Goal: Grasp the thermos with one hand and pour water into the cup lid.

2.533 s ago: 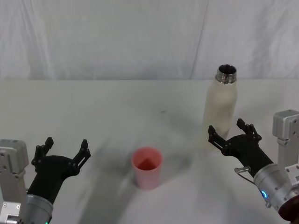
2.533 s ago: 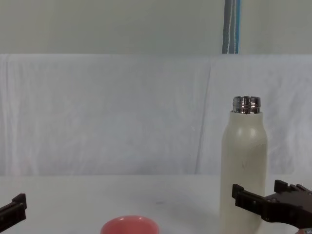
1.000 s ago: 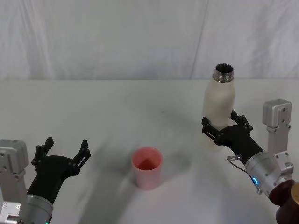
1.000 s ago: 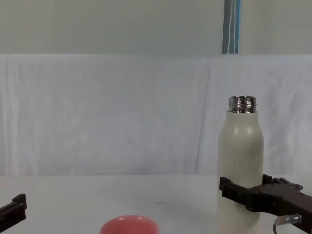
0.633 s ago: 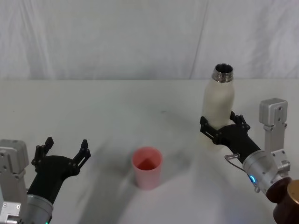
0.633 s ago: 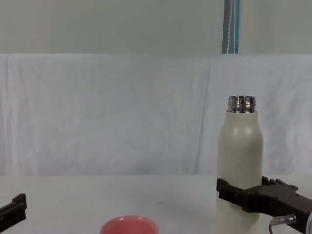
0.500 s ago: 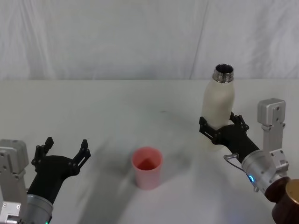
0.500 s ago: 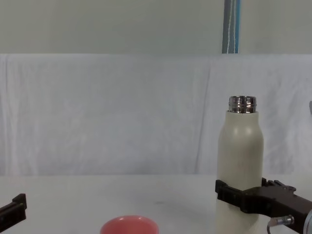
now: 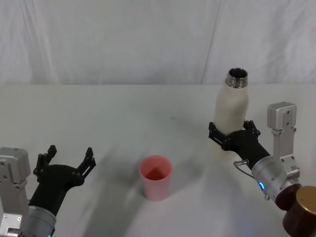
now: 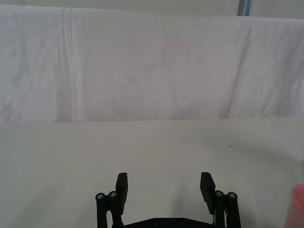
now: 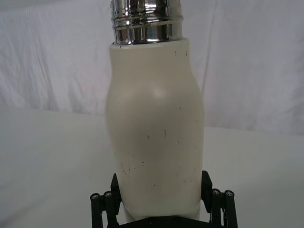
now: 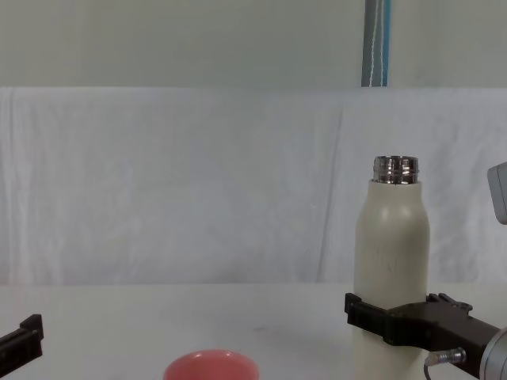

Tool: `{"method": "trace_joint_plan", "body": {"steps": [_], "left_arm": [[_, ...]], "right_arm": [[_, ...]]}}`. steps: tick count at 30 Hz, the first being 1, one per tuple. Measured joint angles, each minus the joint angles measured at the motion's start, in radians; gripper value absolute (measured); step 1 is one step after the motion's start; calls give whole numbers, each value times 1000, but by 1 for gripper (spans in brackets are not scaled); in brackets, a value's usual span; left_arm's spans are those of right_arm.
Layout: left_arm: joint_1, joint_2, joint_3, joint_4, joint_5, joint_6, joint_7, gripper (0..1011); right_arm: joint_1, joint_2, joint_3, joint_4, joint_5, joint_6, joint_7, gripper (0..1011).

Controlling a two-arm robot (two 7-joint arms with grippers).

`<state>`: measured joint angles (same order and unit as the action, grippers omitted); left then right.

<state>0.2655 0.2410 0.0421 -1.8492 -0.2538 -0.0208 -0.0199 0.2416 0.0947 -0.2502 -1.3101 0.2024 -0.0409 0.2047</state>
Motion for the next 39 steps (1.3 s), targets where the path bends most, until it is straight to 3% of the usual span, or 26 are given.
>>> {"method": "trace_joint_plan", "body": {"steps": [39], "left_arm": [[0,0,0,0,0,0,0,1001]], "right_arm": [[-3,3,1,-4,1,1,2,950]]}}
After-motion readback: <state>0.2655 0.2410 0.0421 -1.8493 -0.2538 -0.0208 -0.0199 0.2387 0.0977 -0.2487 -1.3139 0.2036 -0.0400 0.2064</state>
